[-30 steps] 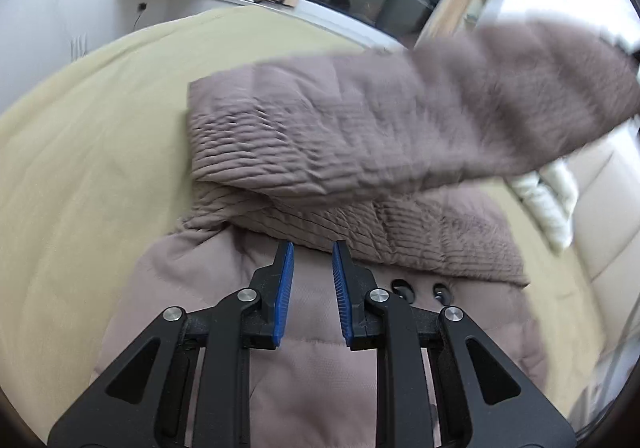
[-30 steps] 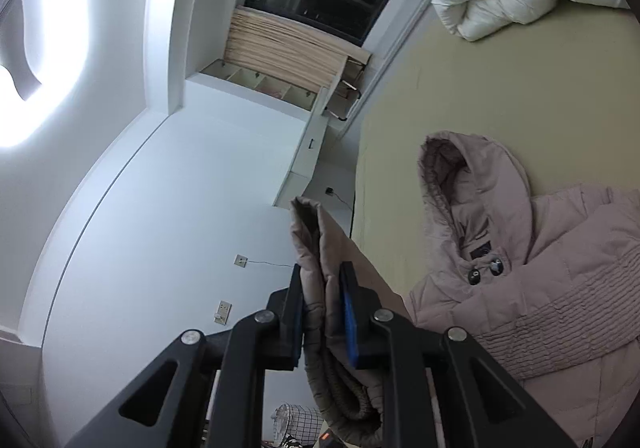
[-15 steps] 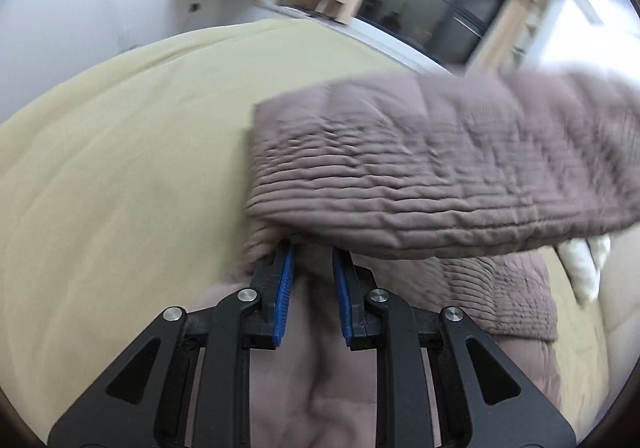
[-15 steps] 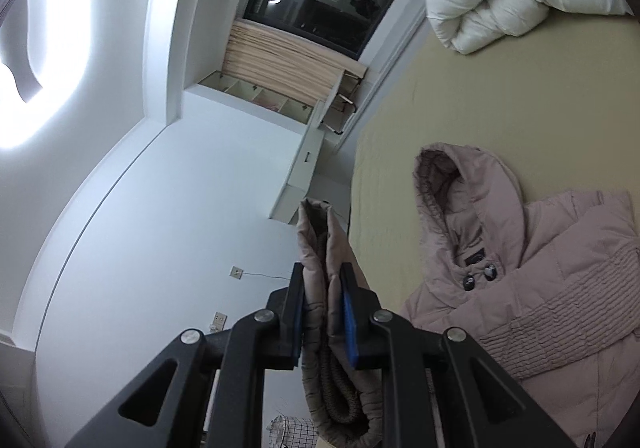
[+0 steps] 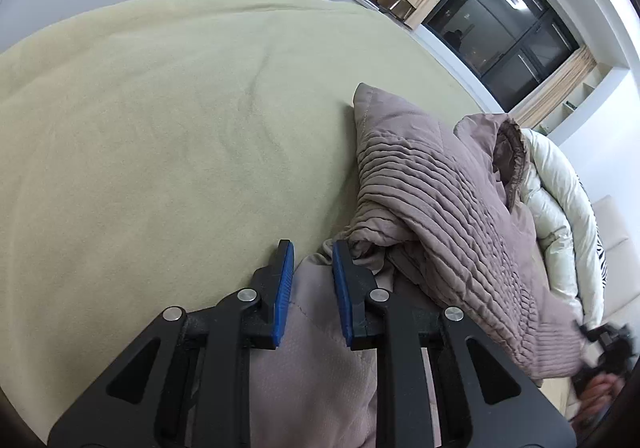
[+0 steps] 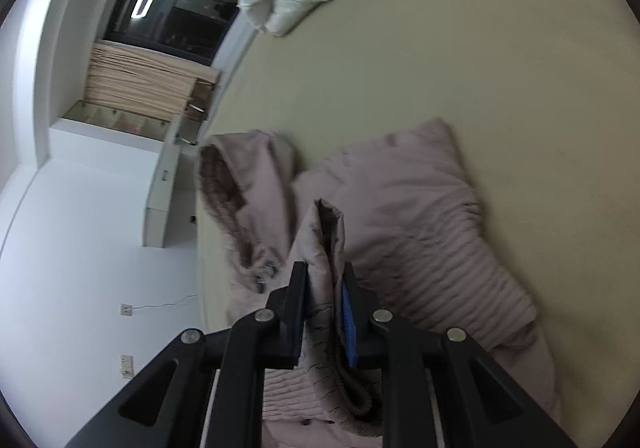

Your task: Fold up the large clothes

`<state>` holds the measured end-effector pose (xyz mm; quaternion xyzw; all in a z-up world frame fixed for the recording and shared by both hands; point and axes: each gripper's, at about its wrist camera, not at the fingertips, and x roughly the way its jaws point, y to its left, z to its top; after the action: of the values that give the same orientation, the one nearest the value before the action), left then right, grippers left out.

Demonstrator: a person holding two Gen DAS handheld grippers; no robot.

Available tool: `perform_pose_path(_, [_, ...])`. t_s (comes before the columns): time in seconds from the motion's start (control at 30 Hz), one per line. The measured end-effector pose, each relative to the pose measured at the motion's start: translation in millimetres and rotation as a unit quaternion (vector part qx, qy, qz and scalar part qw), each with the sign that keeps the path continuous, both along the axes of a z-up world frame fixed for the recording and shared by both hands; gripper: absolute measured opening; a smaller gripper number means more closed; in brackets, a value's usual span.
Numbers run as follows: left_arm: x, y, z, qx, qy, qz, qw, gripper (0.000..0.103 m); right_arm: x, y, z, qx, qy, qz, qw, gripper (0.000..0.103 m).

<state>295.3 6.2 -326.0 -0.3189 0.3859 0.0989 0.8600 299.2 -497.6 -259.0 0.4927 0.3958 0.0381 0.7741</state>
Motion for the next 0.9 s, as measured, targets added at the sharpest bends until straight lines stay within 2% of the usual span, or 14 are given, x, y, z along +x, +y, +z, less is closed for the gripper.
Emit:
perform_pose_path(0.07, [-4, 3, 5, -0.006, -0.006, -0.009, 0.9999, 0.019, -3, -8, -24, -0.009, 0.024, -0.003, 1.0, 0.018])
perform_pose_path(0.13, [-11, -6, 28, 0.025, -0.027, -0.034, 0.9988, 0.019, -7, -13, -35, -0.001, 0.018, 0.0, 1.0, 0.019])
perform_pose_path(0.2, [-1, -16, 49, 0.059, -0.046, -0.068, 0.9949, 0.019, -7, -12, -34, -0.015, 0.01, 0.007, 1.0, 0.019])
perform_pose_path(0.27, [17, -29, 70, 0.098, -0.065, -0.097, 0.9884, 0.019, -4, -10, -26, -0.038, 0.009, 0.019, 0.999, 0.02])
perform_pose_path(0.37, [58, -57, 86, 0.165, -0.062, -0.152, 0.9725, 0.019, 2, -6, -10, -0.07, 0.001, 0.033, 0.997, 0.02])
perform_pose_path(0.43, [82, -69, 75, 0.2, -0.028, -0.175, 0.9636, 0.019, 5, -6, -4, -0.088, -0.004, 0.038, 0.995, 0.02])
perform_pose_path(0.5, [100, -72, 51, 0.203, 0.024, -0.191, 0.96, 0.019, 8, -6, -4, -0.101, -0.001, 0.04, 0.994, 0.02])
perform_pose_path(0.57, [105, -72, 24, 0.2, 0.048, -0.204, 0.9571, 0.019, 13, -4, -9, -0.114, 0.009, 0.04, 0.993, 0.025])
perform_pose_path(0.63, [105, -79, 14, 0.229, 0.042, -0.212, 0.9491, 0.019, 18, 0, -16, -0.138, 0.012, 0.05, 0.989, 0.036])
perform_pose_path(0.7, [102, -79, 11, 0.233, 0.042, -0.211, 0.9485, 0.019, 18, 2, -17, -0.149, 0.006, 0.056, 0.987, 0.041])
perform_pose_path(0.8, [98, -74, 24, 0.216, 0.043, -0.208, 0.9529, 0.019, 8, 3, -2, -0.164, -0.001, 0.036, 0.986, 0.066])
perform_pose_path(0.87, [82, -74, 46, 0.239, 0.002, -0.194, 0.9514, 0.019, -9, 4, 25, -0.206, -0.027, -0.009, 0.978, 0.09])
perform_pose_path(0.9, [77, -76, 56, 0.255, -0.016, -0.188, 0.9486, 0.019, -18, 9, 41, -0.228, -0.056, -0.019, 0.972, 0.093])
